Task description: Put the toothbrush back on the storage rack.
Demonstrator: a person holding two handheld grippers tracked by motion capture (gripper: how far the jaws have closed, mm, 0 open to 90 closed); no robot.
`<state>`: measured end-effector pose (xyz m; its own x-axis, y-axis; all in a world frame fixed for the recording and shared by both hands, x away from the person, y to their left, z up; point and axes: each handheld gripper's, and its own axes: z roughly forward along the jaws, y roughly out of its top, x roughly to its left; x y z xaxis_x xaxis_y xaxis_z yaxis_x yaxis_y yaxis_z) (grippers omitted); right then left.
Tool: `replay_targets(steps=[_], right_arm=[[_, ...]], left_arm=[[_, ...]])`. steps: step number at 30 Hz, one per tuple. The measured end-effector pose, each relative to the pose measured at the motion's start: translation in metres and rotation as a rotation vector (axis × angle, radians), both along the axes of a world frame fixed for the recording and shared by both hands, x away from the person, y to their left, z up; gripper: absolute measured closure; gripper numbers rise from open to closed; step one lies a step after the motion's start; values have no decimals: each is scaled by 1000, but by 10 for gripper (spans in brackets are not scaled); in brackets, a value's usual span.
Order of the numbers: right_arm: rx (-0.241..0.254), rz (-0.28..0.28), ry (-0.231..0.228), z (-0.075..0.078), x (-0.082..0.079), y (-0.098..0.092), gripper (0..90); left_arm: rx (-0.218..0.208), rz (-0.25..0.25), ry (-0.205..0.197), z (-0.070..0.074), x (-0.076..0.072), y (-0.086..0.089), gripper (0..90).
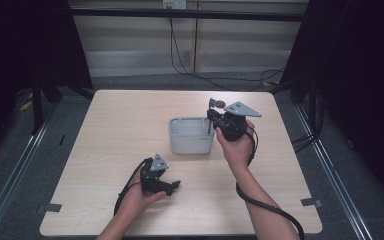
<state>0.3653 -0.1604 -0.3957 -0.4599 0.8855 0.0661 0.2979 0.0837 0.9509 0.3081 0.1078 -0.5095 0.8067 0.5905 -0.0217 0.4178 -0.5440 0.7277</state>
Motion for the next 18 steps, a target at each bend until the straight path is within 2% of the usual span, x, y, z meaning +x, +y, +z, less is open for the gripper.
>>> replay_targets(steps=[18], right_arm=[[2,5,18,-12,-2,1,844]], left_arm=[[1,-1,-1,0,0,0,157]])
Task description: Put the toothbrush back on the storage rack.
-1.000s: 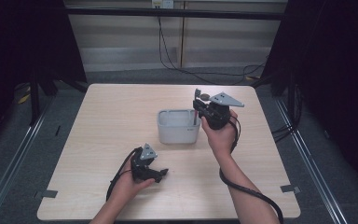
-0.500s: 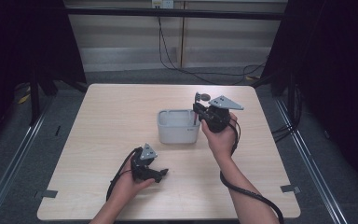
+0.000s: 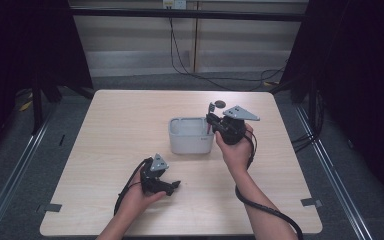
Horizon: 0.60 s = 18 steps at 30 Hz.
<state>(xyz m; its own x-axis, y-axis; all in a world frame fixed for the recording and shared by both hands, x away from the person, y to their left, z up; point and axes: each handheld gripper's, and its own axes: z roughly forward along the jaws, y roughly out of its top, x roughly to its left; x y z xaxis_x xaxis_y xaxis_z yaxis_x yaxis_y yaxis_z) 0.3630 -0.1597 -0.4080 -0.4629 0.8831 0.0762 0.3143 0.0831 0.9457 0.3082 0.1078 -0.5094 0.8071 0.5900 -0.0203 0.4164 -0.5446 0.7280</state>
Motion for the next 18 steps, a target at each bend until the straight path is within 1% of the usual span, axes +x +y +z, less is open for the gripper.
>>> replay_targets(steps=[18], right_arm=[[0,-1,9,-11,-3,0,843]], left_arm=[[0,1,0,0,0,0,157]])
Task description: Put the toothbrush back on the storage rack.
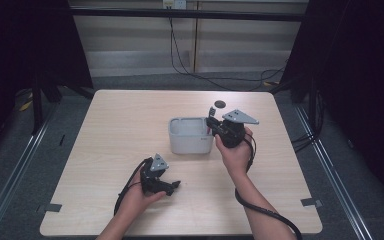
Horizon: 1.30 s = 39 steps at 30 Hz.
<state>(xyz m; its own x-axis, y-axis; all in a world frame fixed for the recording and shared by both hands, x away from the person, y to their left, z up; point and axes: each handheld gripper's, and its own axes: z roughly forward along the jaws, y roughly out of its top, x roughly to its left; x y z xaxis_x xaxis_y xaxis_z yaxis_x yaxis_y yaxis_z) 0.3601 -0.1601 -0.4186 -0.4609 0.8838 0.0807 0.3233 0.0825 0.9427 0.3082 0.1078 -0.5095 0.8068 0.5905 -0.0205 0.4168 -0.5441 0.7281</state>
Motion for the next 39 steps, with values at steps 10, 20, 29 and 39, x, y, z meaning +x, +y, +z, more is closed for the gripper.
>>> replay_targets(steps=[10,20,29,39], right_arm=[[4,0,6,-5,-2,0,842],[5,0,7,-10,-4,0,842],[3,1,9,-14,-7,0,840],[11,0,3,-16,-9,-2,838]], left_arm=[[0,0,0,0,0,0,157],[0,0,0,0,0,0,157],[0,0,0,0,0,0,157],[0,0,1,0,0,0,157]])
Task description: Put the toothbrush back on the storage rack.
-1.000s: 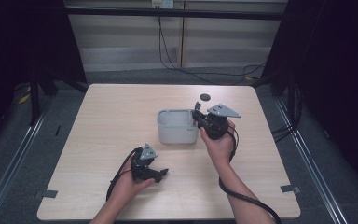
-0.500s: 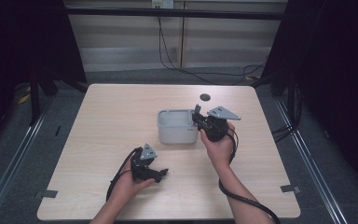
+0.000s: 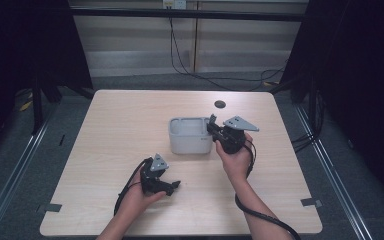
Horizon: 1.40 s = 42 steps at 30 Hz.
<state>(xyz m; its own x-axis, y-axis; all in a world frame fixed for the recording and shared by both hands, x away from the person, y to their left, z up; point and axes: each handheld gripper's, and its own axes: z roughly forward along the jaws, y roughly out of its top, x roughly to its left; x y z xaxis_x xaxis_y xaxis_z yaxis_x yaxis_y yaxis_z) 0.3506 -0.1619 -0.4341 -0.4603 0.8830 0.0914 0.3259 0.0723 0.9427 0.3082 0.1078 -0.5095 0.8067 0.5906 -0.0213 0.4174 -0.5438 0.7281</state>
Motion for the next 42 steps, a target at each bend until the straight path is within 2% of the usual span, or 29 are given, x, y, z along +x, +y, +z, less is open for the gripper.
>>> replay_targets(steps=[25,30,33,42], right_arm=[[8,-2,-3,-3,-7,-3,812],[11,-9,-8,-3,-8,-4,752],[13,-15,-14,-2,-7,-7,682],[17,-22,-26,0,-8,-10,609]], left_arm=[[0,0,1,0,0,0,157],[0,0,0,0,0,0,157],[0,0,0,0,0,0,157],[0,0,1,0,0,0,157]])
